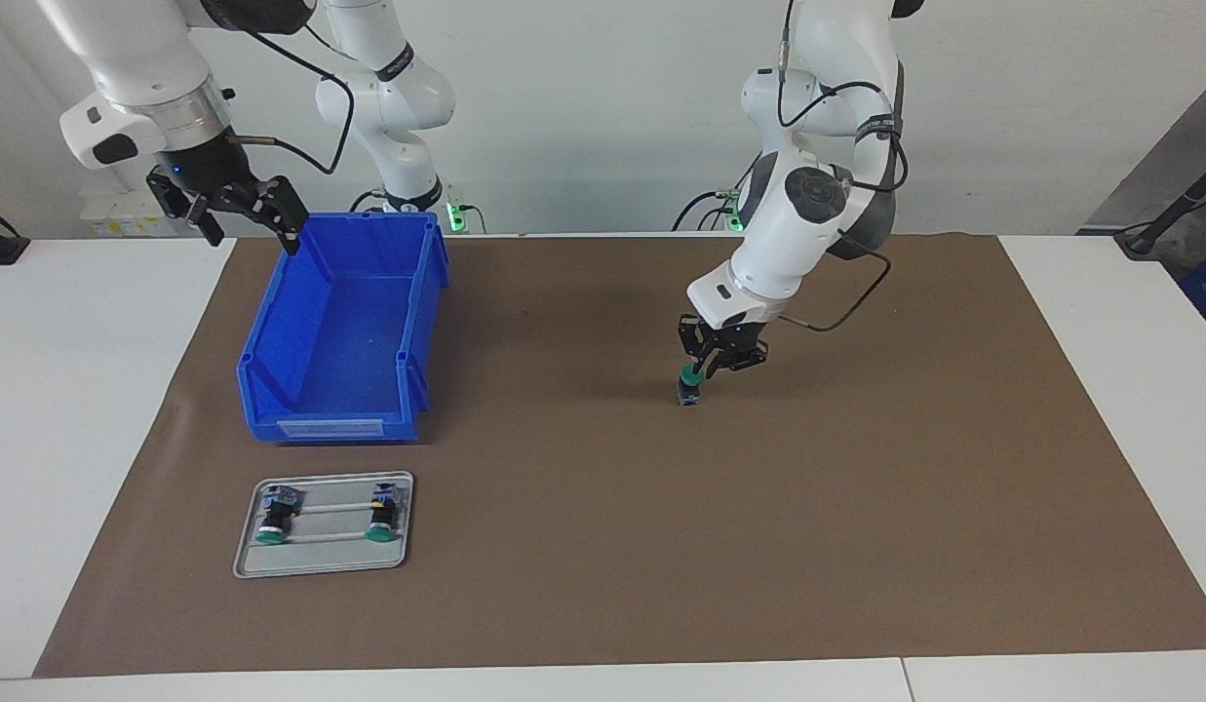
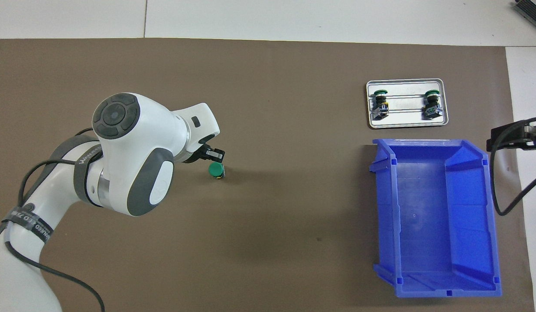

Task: Place and press button with both arms
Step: 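Lift the left gripper off the button and withdraw it to rest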

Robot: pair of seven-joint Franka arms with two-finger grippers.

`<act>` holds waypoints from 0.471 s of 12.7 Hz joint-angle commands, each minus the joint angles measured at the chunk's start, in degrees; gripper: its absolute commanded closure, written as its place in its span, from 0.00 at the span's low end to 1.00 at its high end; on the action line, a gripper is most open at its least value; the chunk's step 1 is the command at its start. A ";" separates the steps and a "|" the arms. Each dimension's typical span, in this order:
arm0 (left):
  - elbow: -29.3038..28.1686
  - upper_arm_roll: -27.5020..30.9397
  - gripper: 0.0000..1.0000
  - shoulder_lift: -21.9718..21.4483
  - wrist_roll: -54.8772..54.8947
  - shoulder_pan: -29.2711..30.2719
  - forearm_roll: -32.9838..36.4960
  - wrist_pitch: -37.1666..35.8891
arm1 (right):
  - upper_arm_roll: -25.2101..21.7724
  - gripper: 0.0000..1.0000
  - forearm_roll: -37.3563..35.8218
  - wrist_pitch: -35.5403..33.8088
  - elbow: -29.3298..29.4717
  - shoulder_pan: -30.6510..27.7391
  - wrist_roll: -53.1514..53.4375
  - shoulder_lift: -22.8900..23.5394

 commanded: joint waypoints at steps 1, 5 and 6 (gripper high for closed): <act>-3.36 0.33 0.93 -0.81 -1.92 -0.99 1.48 2.25 | 0.14 0.00 -0.09 1.09 -2.03 -0.65 -1.82 -1.62; -7.59 0.33 0.93 -0.98 -2.01 -2.31 1.48 6.93 | 0.14 0.00 -0.09 1.09 -2.11 -0.65 -1.82 -1.62; -8.03 0.33 0.93 -1.24 -2.10 -2.57 1.48 6.93 | 0.14 0.00 -0.09 1.18 -2.11 -0.65 -1.82 -1.62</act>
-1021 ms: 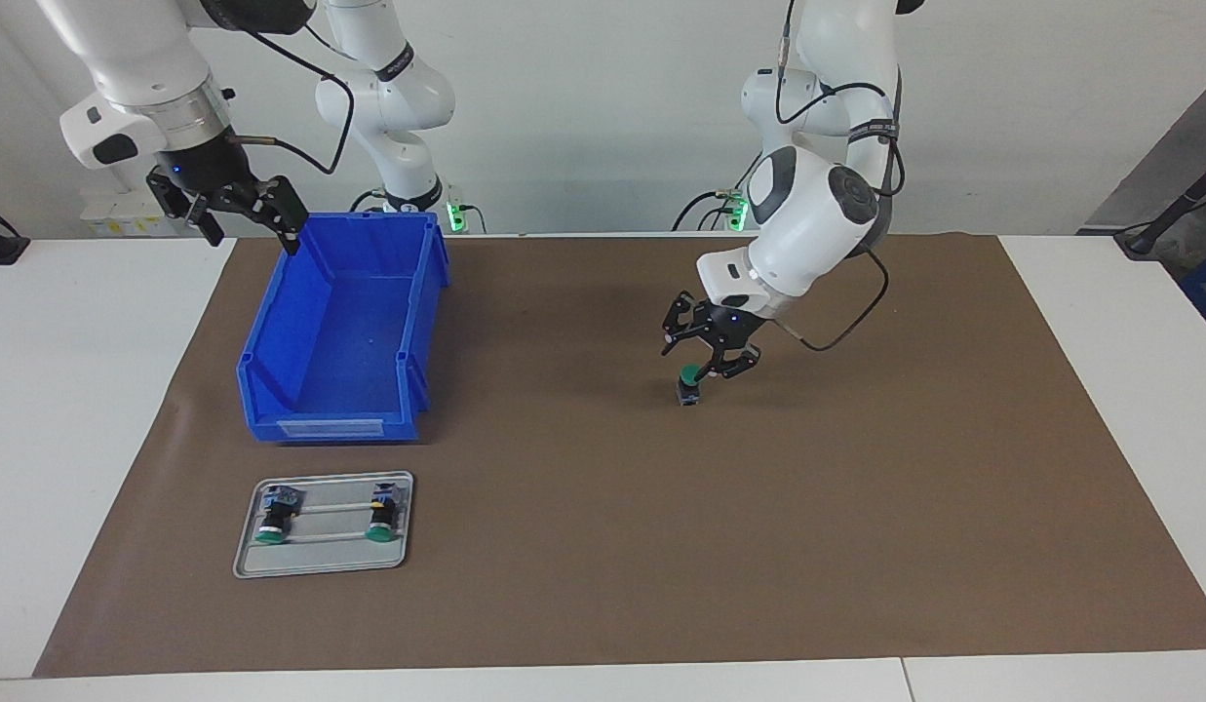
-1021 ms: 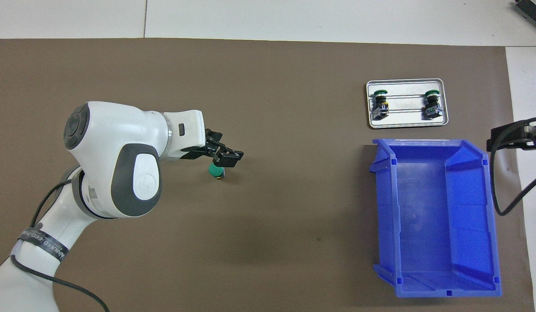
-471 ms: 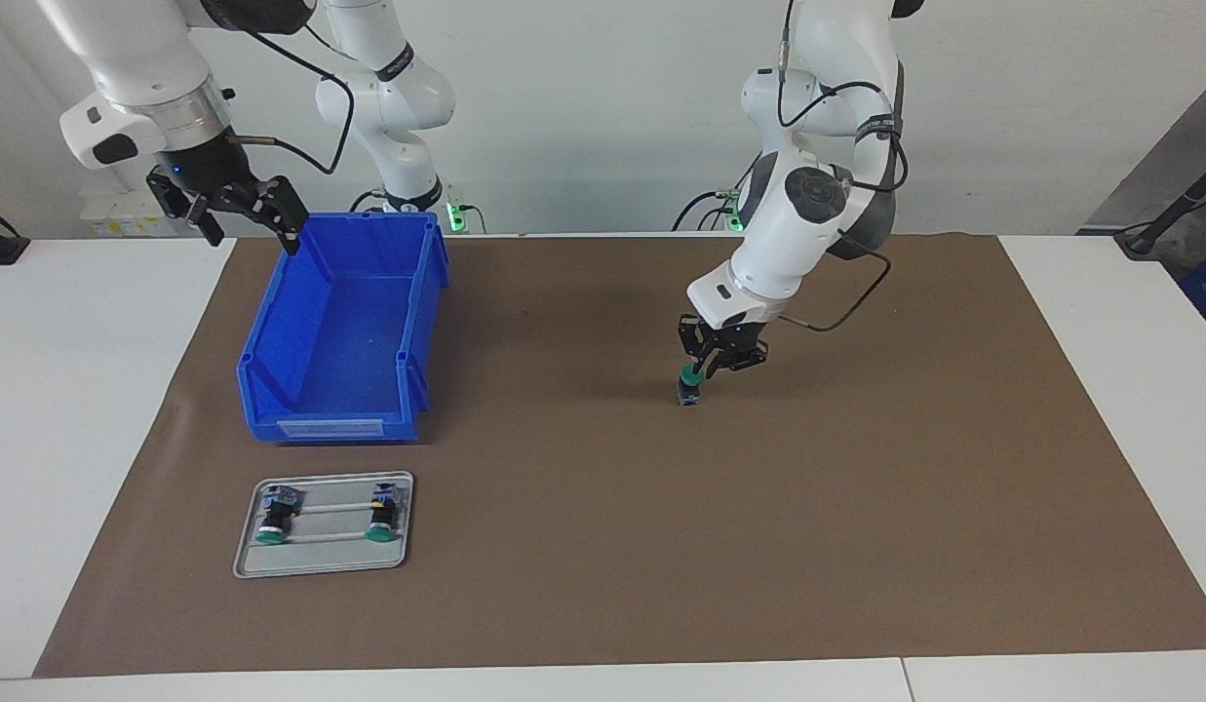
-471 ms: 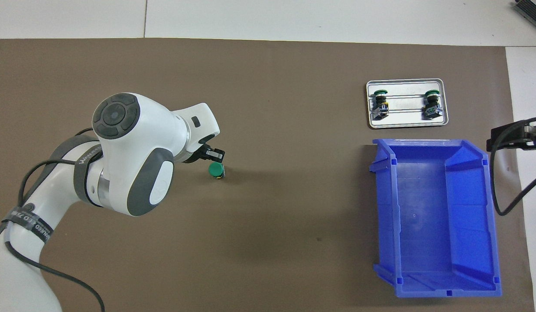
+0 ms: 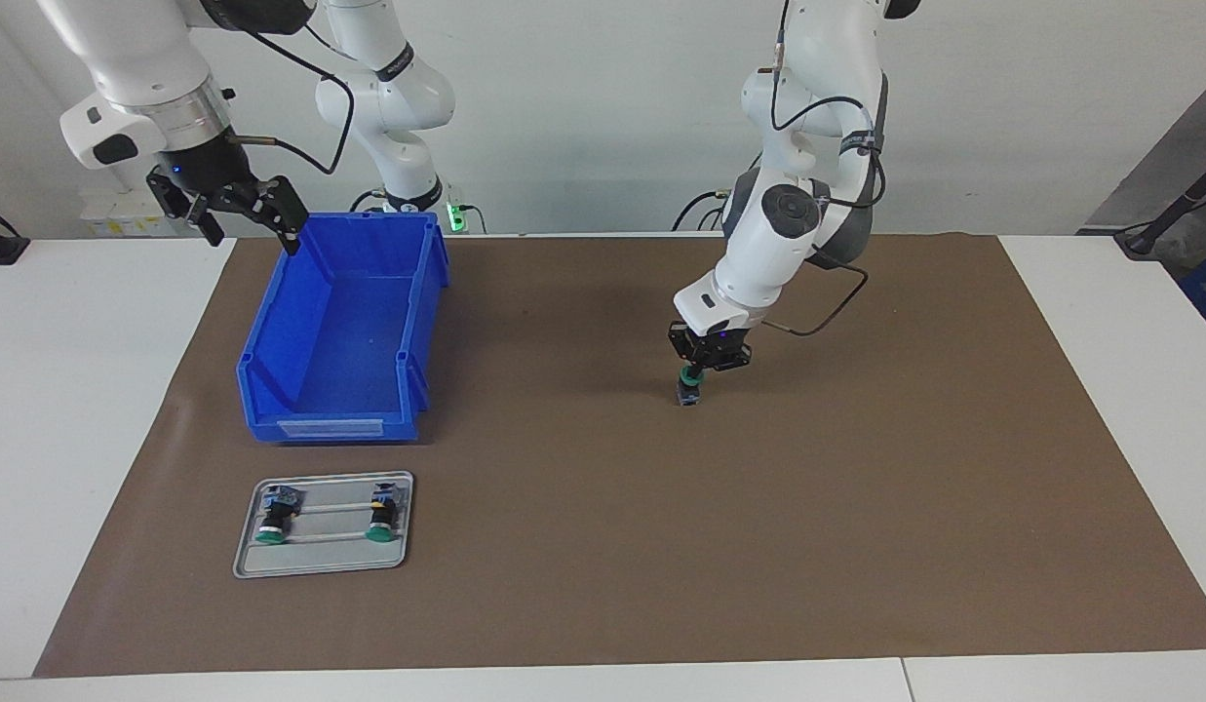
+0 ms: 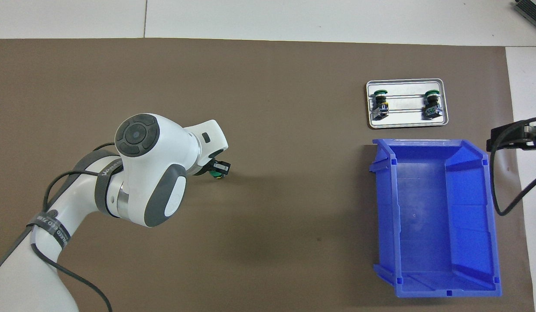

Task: Place and press button with both arms
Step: 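Lift the left gripper off the button and withdraw it to rest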

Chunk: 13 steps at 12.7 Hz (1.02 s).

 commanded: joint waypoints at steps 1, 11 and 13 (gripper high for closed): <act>-2.67 0.43 0.94 -1.48 -1.48 -1.34 1.45 1.61 | 0.14 0.00 -0.09 1.18 -2.10 -0.65 -1.82 -1.62; -2.61 0.43 0.85 -0.25 -1.13 -0.64 1.45 5.14 | 0.14 0.00 -0.09 1.09 -2.18 -0.65 -1.82 -1.71; 4.06 0.43 0.82 0.89 -1.04 -0.38 1.45 -1.51 | 0.14 0.00 -0.09 1.09 -2.18 -0.74 -1.82 -1.71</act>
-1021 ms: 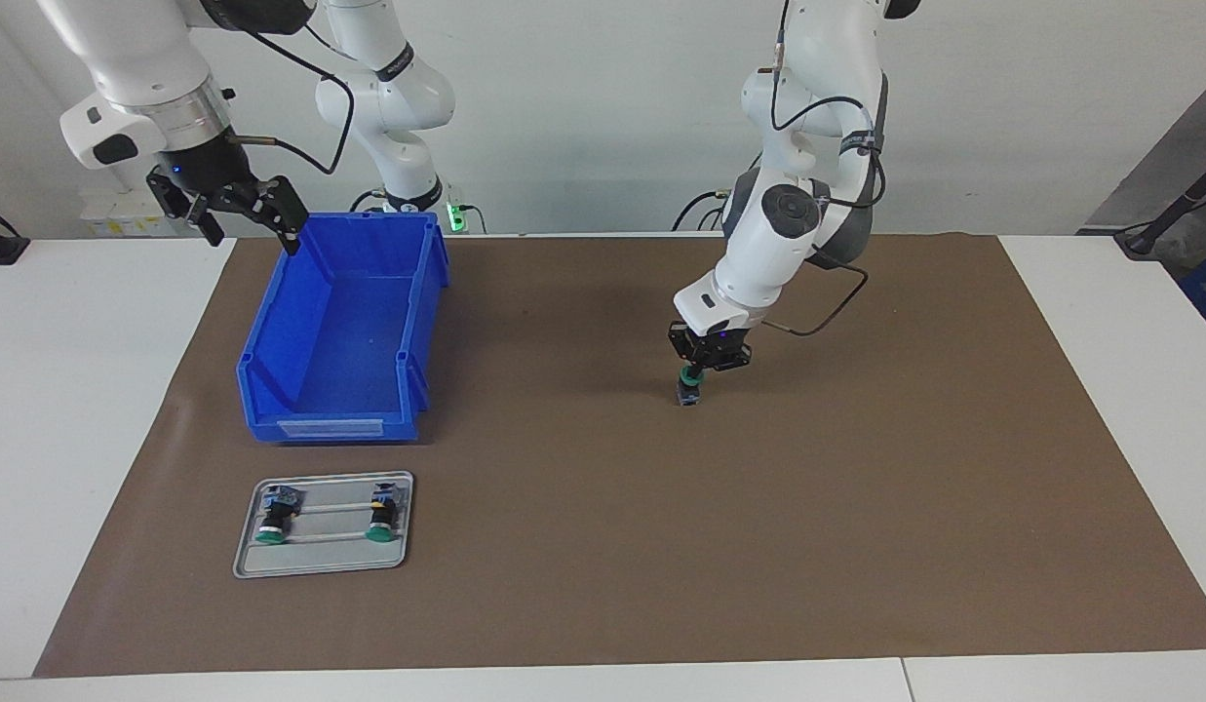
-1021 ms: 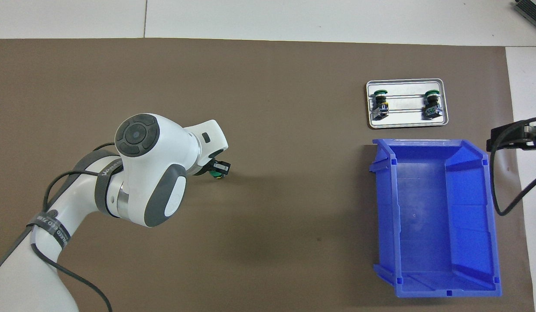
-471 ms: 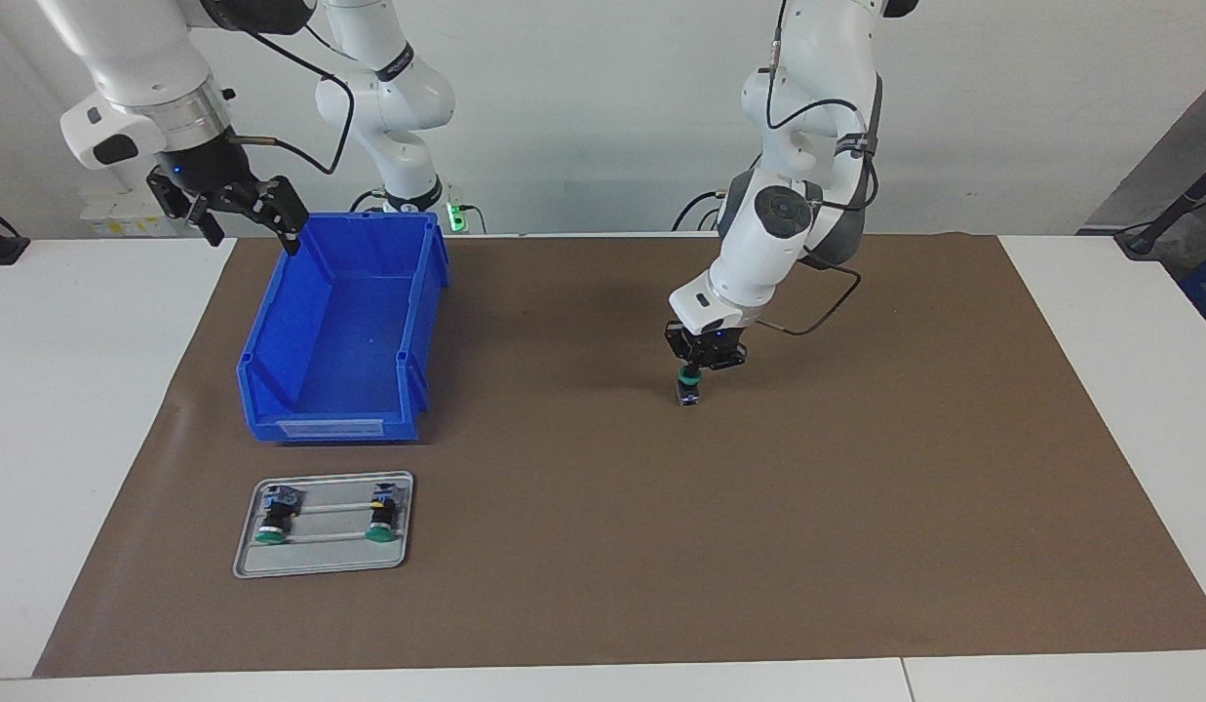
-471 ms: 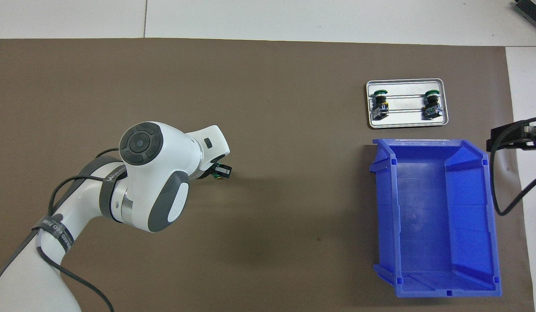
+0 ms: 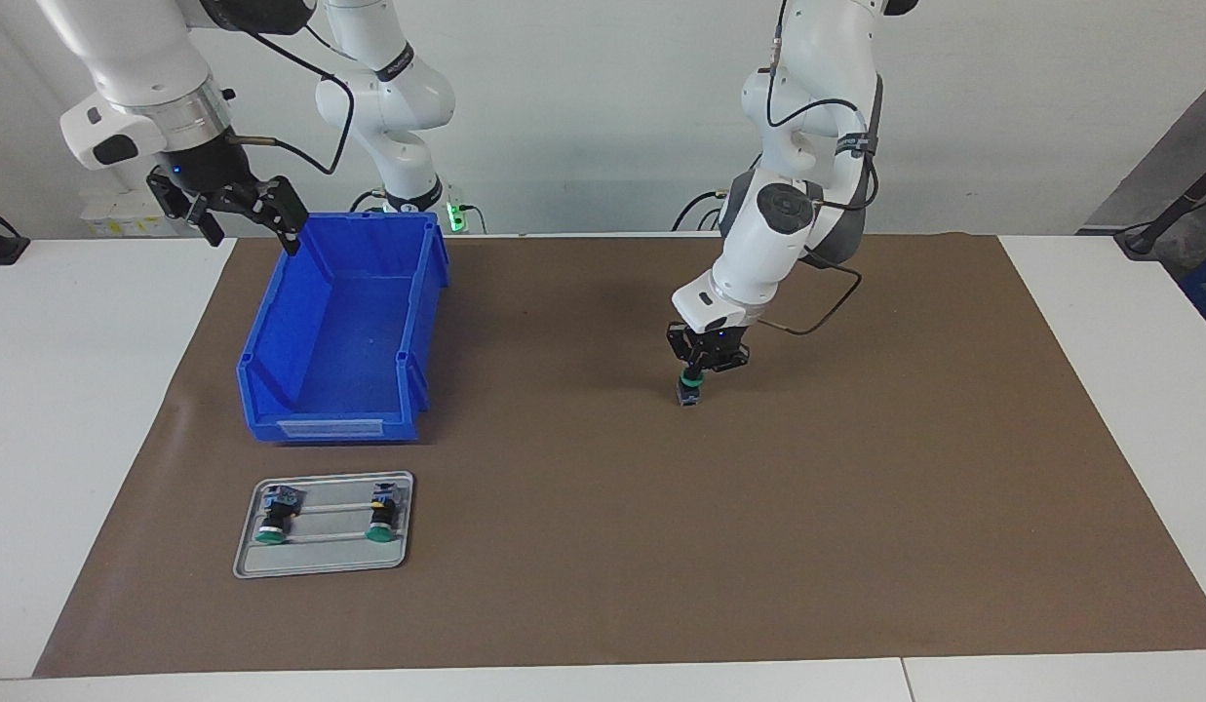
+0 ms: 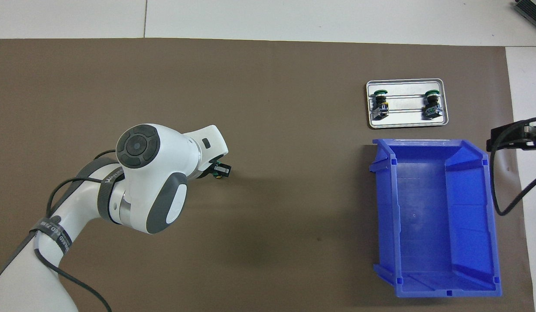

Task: Place and press button with both arms
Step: 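Lift the left gripper off the button and withdraw it to rest, then reach the right gripper toward the button on the table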

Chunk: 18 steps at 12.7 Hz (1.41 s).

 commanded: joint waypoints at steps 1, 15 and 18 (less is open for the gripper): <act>8.48 0.43 0.82 1.89 -0.85 0.28 1.38 -8.59 | 0.15 0.00 -0.09 1.18 -2.15 -0.72 -1.82 -1.71; 27.85 0.87 0.74 -4.26 5.74 23.83 14.56 -40.54 | 0.23 0.00 -0.09 1.09 -2.15 -0.11 -1.38 -1.71; 27.41 0.70 0.13 -4.61 6.54 24.98 14.21 -37.91 | 0.67 0.00 0.26 3.36 -2.15 1.81 -0.59 -1.01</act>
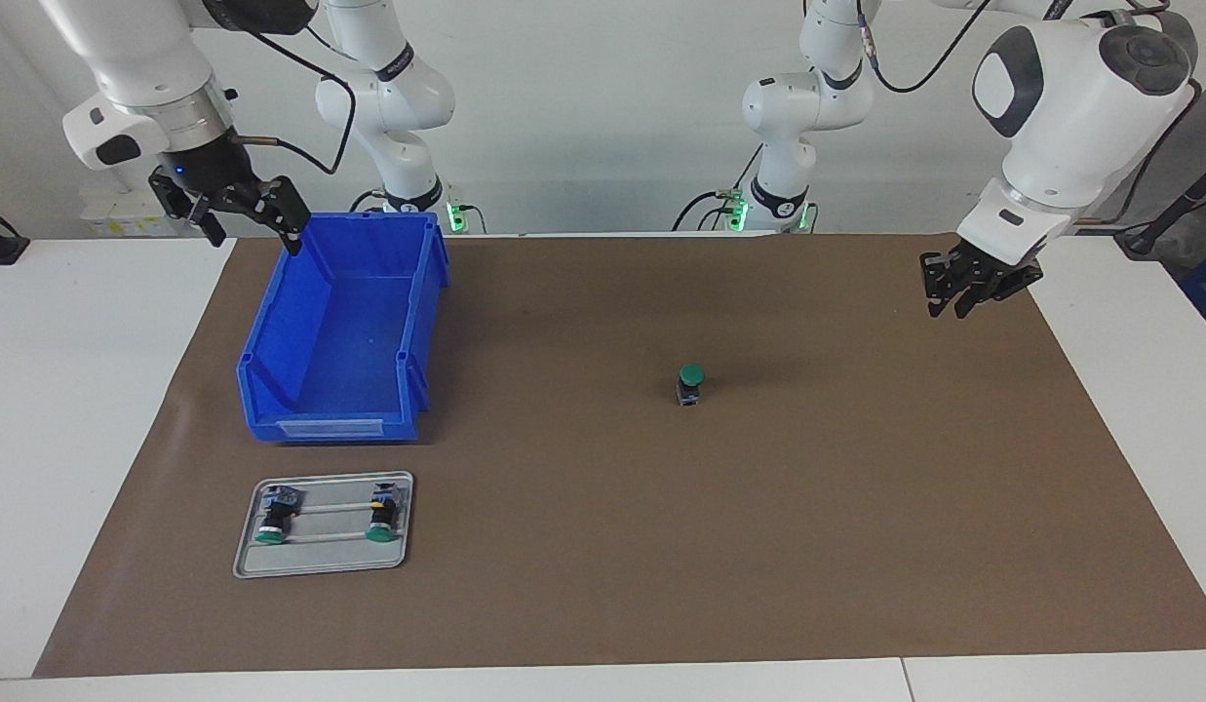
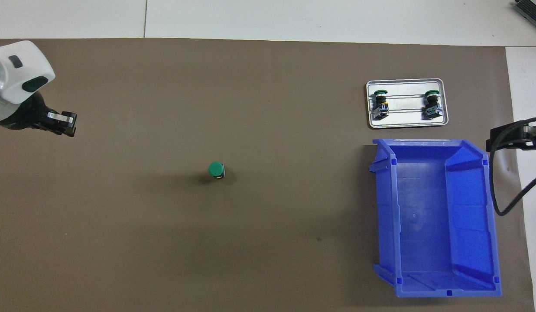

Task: Place and press button with both arms
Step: 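Reach the right gripper toward the button on the table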

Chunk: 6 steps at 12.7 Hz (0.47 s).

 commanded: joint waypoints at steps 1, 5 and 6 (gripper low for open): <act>-0.72 -0.70 0.00 -0.63 -0.01 0.43 -0.11 3.58 | 0.48 0.00 0.60 3.14 -2.04 3.04 1.42 -0.66; -1.15 -0.70 0.00 -0.99 -0.27 0.43 -1.85 5.53 | 0.48 0.00 0.77 12.53 -4.58 14.98 17.22 2.76; -1.68 -0.70 0.00 -0.99 -0.71 0.60 -5.00 7.19 | 0.48 0.00 0.69 14.03 -3.89 18.66 20.74 5.21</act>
